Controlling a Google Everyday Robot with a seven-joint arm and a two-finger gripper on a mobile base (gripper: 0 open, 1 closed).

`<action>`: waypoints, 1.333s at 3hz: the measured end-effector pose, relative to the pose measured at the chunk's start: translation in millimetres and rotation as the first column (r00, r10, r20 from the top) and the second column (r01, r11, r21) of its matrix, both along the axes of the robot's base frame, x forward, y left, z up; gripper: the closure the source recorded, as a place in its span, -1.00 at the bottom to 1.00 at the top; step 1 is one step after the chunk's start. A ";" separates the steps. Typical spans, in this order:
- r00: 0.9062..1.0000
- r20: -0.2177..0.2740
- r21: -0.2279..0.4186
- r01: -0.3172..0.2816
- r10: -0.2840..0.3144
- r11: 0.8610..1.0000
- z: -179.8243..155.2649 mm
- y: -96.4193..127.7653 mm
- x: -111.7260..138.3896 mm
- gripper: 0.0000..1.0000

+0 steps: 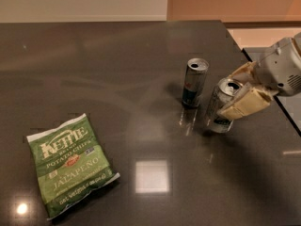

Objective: Move 7up can near redbull can

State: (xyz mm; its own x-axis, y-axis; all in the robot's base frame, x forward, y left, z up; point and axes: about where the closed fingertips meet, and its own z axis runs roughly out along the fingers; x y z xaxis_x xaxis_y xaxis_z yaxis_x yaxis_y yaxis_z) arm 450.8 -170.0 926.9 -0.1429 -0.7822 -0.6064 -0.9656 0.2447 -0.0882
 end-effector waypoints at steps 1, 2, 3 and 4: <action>0.999 0.008 0.004 0.049 -0.049 0.999 2.7 -6.9 28.3 1.00; 0.997 -0.003 0.013 0.081 -0.081 0.997 -2.5 -12.7 47.4 1.00; 0.996 -0.015 0.019 0.086 -0.086 0.996 -9.2 -12.8 58.3 0.63; 0.996 -0.033 0.025 0.086 -0.085 0.996 -16.7 -11.8 63.2 0.16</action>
Offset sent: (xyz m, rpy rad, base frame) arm 0.0728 -0.0243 -0.0113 0.0265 0.0199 -0.1289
